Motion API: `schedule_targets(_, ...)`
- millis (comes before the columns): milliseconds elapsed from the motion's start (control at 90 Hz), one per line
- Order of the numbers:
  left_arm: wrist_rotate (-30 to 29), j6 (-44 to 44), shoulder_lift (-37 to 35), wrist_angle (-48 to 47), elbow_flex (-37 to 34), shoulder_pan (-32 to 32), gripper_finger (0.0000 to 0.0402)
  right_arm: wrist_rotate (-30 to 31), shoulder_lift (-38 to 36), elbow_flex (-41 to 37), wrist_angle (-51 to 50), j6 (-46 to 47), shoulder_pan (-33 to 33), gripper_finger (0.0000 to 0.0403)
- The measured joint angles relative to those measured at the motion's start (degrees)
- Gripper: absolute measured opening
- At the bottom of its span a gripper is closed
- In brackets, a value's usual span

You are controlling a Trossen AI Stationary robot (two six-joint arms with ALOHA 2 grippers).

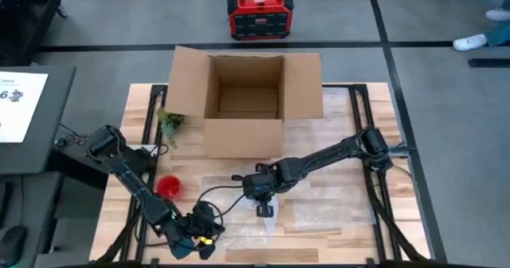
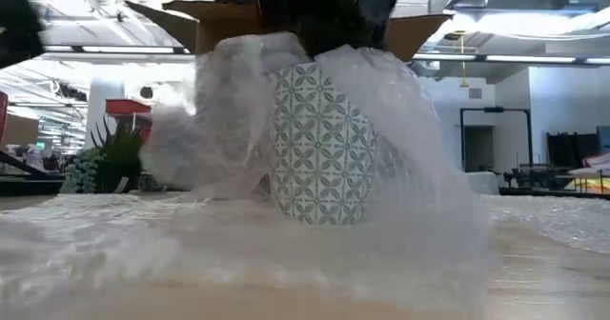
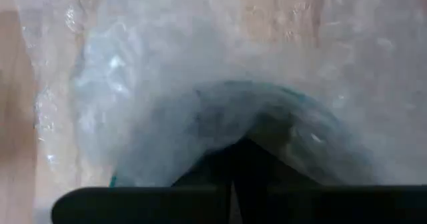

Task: Wrap mug
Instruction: Pack the white mug with the bubble wrap

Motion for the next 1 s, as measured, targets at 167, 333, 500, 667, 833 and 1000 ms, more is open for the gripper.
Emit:
schedule_targets(167,0.48,-13.9,0.06,-9.27,-0.02,-3.2,0.0006,4.38,-3.17,4.88,-6.12,-0.94,1.63,0.0)
schedule_targets(333,0.85,-22.57,0.06,-15.84,-0.04,-6.46,0.0043,8.89,-7.18,5.47,-11.39,-1.22,3.82,0.0008)
schedule_targets(500,3.56,-12.31,0.08,-16.89,-0.04,-7.73,0.009,14.42,-10.63,4.49,-13.43,0.94,9.81,0.0017)
schedule_targets(667,3.56,5.8,0.13,-16.33,-0.04,-5.89,0.0112,20.14,-10.75,4.41,-13.57,3.7,16.43,0.0018)
schedule_targets(833,3.9,18.99,0.13,-18.07,-0.07,-3.65,0.0114,24.48,-10.76,4.45,-14.67,8.67,21.49,0.0018)
schedule_targets(1000,8.3,21.21,0.15,-17.75,-3.6,0.07,0.0114,27.28,-10.76,4.45,-15.07,11.28,24.84,0.0018)
